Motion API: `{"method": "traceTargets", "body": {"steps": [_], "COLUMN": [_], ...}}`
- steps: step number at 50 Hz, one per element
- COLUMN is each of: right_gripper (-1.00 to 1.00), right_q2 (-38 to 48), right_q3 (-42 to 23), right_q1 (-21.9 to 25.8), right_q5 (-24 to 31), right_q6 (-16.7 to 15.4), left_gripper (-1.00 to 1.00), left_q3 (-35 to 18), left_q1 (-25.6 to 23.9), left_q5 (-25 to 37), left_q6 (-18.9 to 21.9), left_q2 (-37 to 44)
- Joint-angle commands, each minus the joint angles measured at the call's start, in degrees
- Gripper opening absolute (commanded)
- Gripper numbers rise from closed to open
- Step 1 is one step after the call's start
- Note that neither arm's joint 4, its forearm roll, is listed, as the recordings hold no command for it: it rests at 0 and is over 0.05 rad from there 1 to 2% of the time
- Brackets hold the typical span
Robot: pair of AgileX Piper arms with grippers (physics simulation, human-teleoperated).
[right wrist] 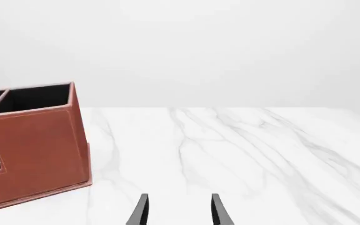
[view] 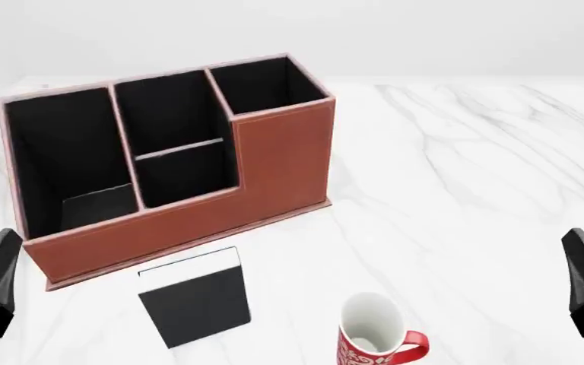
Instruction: Pick up the book and place it in the front compartment of the caddy.
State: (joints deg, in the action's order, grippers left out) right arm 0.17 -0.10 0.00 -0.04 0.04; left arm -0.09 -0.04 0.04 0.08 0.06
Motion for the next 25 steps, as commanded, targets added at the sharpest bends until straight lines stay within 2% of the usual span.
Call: {"method": "traceTargets", "body": {"steps": [1, 11, 15, 17, 25], "right_gripper": [1.00, 1.00, 1.00, 1.00, 1.00], "right_q2": [0.3, 0.3, 0.4, 0.4, 0.4], "right_q3": [-0.1, -0.1, -0.1, -0.1, -0.1], "right_q1": [0.0, 0.1, 0.1, 0.1, 0.1], "right_q5": [0.0, 0.1, 0.1, 0.0, 0.0], "right_q6": [0.2, 0.6, 0.7, 0.8, 0.8], "left_gripper": [1.00, 1.00, 1.00, 1.00, 1.00], "left_q3": [-0.2, -0.7, -0.8, -1.1, -1.1], "left_q1": [-0.2, -0.8, -1.8, -2.8, -2.9], "left_q5": [0.2, 0.3, 0.7, 0.0, -0.1], "left_q6": [0.0, -1.6, -0.5, -2.3, -2.2], "left_q2": [0.1, 0.1, 0.2, 0.0, 0.0]}}
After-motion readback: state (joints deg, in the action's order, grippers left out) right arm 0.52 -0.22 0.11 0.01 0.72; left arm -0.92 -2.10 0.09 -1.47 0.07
